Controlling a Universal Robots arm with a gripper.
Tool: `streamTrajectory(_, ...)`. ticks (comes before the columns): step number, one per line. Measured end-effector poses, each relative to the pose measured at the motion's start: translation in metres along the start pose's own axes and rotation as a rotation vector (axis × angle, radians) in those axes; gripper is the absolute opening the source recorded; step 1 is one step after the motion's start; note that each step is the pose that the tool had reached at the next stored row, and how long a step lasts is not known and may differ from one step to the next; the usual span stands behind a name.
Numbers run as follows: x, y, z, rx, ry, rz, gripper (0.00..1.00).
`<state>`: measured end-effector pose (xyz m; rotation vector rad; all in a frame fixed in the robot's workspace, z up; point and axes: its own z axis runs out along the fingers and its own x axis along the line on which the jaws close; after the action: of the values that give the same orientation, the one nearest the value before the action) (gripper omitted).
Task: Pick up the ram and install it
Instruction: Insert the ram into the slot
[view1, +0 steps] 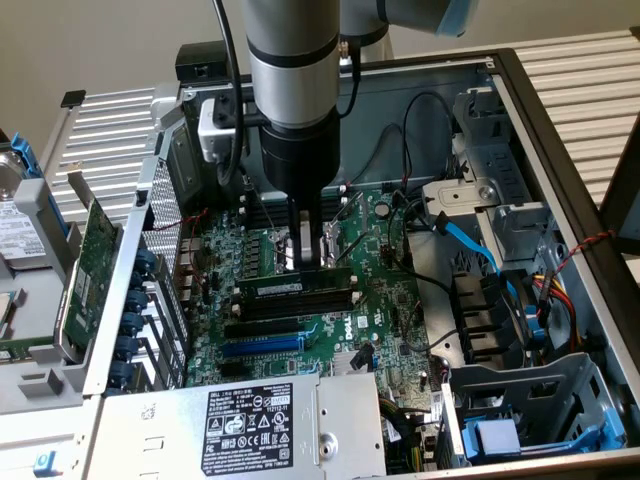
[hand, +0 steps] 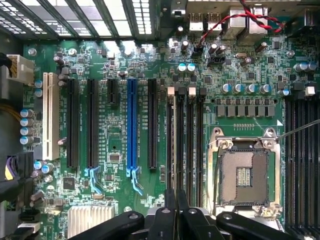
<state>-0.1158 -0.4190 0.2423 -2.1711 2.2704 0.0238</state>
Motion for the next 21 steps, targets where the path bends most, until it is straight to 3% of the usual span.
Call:
streamTrajectory(4,0.0,0.0003,0.0007,-0.0002,-0.0024,0.001,0.12)
streamTrajectory(21,0.0009,0.0009,0.0049,-0.0001,-0.0026,0.002,0.12)
